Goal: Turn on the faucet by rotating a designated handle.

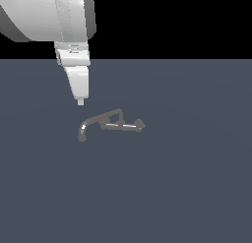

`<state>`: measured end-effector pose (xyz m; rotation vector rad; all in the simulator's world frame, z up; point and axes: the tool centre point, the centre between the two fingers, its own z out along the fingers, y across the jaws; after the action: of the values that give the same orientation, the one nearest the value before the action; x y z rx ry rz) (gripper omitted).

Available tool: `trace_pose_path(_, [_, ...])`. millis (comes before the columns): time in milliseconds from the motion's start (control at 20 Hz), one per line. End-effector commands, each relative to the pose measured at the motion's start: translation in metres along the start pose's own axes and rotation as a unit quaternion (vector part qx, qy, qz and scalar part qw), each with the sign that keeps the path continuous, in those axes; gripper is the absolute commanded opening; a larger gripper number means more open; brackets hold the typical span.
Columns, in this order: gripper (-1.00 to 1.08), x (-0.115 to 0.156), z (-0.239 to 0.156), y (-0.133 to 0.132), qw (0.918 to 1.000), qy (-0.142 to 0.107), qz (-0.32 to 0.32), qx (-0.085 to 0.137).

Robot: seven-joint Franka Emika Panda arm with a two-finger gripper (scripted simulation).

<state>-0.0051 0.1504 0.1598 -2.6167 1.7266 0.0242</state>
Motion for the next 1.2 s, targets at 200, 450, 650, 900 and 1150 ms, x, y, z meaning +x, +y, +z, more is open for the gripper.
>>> trace_pose_path(200, [-1.00,0.024,0.039,-0.034,0.9974,0.005,0.072,0.001])
trace_pose_path(450, [-1.00,0.043,0.064,-0.056,0.9925,0.007,0.122,0.001])
trace_pose_path(650, [-1.00,0.056,0.080,-0.068,0.9882,0.008,0.153,0.002])
trace_pose_path(900, [-1.00,0.068,0.092,-0.078,0.9839,0.009,0.178,0.003])
trace_pose_path(1150, [-1.00,0.074,0.097,-0.083,0.9818,0.008,0.190,0.003])
